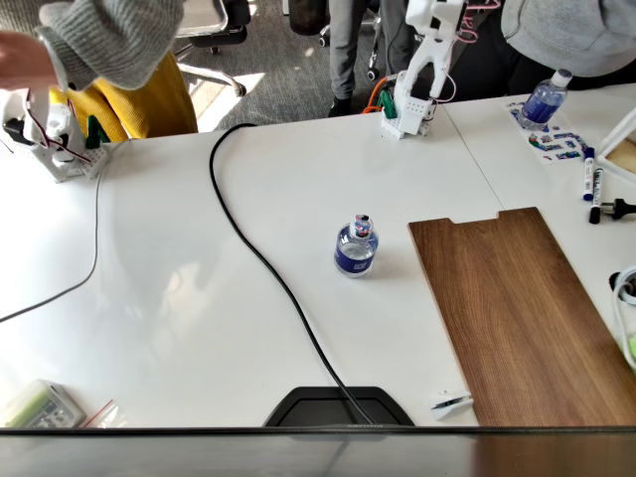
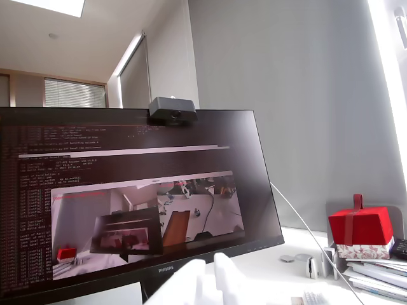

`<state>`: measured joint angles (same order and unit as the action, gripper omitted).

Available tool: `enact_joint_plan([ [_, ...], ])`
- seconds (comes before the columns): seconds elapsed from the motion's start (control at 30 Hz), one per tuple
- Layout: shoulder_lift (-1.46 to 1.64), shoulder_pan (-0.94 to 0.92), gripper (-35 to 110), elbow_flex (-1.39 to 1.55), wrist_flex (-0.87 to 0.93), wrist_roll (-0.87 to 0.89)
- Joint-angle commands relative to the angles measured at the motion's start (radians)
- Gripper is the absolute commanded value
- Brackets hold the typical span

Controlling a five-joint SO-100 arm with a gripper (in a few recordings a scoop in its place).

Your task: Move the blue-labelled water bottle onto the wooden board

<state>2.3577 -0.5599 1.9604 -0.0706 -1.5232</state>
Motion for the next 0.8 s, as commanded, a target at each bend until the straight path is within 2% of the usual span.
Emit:
enact_joint_plan([
  [0.0,-0.106,-0.012,0,-0.186,-0.029,-0.005],
  [0.2,-0.183,-0.005,0,-0.23,0.04,-0.046],
  [0.5,-0.221,-0.006,0,-0.161,0.279,-0.126],
  [0.77,-0.224,-0.011,0,-0.049,0.313,-0.173],
])
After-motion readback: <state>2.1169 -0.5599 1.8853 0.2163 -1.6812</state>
